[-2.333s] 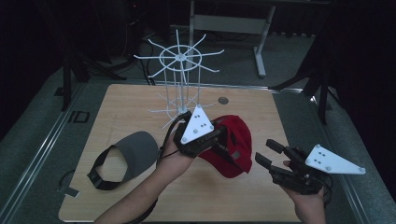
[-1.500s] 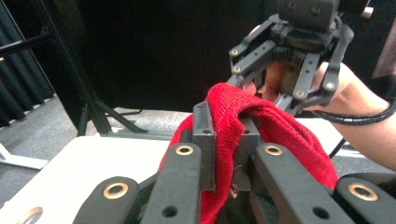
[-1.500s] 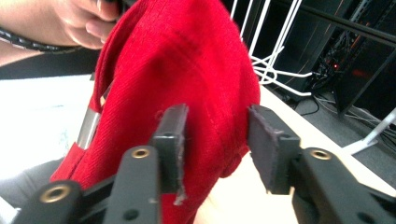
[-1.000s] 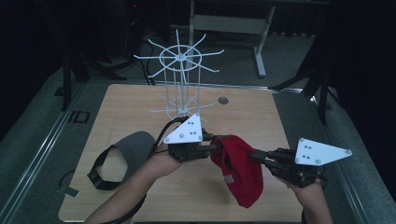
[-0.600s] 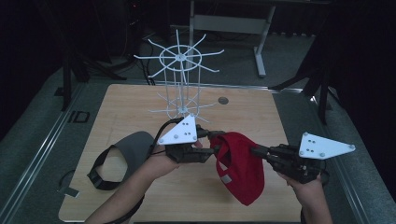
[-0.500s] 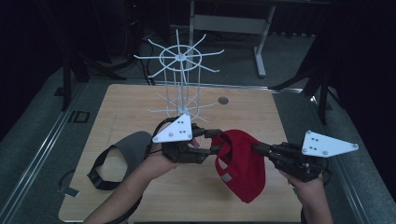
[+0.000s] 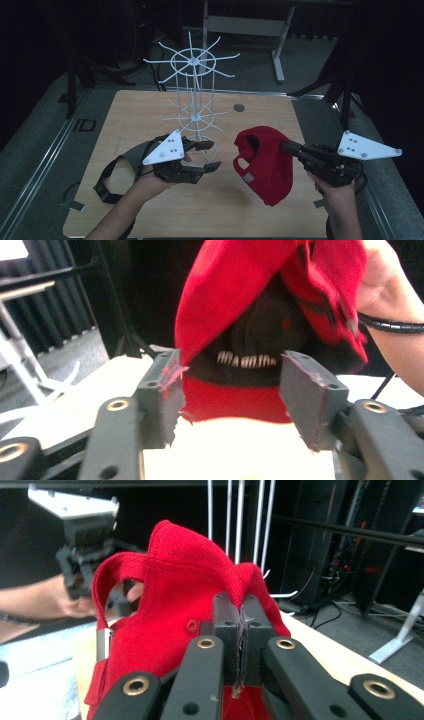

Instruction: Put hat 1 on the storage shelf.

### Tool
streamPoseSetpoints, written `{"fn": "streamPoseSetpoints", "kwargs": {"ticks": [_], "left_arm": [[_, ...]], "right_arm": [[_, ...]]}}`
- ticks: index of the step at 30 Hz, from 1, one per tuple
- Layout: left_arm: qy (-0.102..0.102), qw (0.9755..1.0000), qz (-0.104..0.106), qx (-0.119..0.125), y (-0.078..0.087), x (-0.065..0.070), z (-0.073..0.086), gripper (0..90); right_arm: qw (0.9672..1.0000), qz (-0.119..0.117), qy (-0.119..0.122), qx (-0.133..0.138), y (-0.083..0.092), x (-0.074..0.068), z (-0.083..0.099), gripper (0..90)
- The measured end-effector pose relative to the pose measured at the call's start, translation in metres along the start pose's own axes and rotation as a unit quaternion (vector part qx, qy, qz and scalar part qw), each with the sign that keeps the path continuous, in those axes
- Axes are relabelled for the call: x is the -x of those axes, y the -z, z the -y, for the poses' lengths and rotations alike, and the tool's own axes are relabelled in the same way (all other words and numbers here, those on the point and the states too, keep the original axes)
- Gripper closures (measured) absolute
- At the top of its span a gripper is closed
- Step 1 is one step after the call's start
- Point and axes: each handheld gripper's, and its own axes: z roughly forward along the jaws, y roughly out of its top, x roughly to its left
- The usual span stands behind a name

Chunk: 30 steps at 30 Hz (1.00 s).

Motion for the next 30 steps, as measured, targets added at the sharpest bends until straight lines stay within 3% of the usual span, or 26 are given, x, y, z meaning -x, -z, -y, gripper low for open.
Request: {"fn": "streamPoseSetpoints", "kwargs": {"ticks": [7,10,15,18,20,25,30], "left_arm": [[0.01,0.9999,-0.006,-0.002,0.021,-0.001,0.03,40.7],[0.025,0.9997,-0.007,-0.003,0.028,-0.003,0.044,40.5],[0.048,0.9984,-0.029,-0.003,0.038,-0.004,0.068,30.3],[0.063,0.9975,-0.032,-0.004,0.043,-0.005,0.082,23.9],[0.071,0.9968,-0.035,-0.007,0.043,-0.004,0.092,15.5],[0.068,0.9957,-0.059,-0.023,0.043,0.002,0.117,8.0],[0.077,0.9943,-0.068,-0.028,0.046,0.008,0.139,7.8]], "right_arm": [[0.9998,0.012,0.003,0.012,0.001,0.007,-0.016,88.6],[0.9997,0.02,0.004,0.015,-0.001,0.01,-0.022,88.5],[0.999,0.034,-0.001,0.028,-0.003,0.017,-0.035,88.5],[0.9985,0.04,-0.001,0.038,-0.004,0.021,-0.044,88.5],[0.9982,0.042,0.0,0.043,-0.006,0.024,-0.051,88.5],[0.9977,0.05,0.0,0.045,-0.012,0.031,-0.065,88.5],[0.9972,0.058,0.0,0.046,-0.017,0.038,-0.077,88.5]]}}
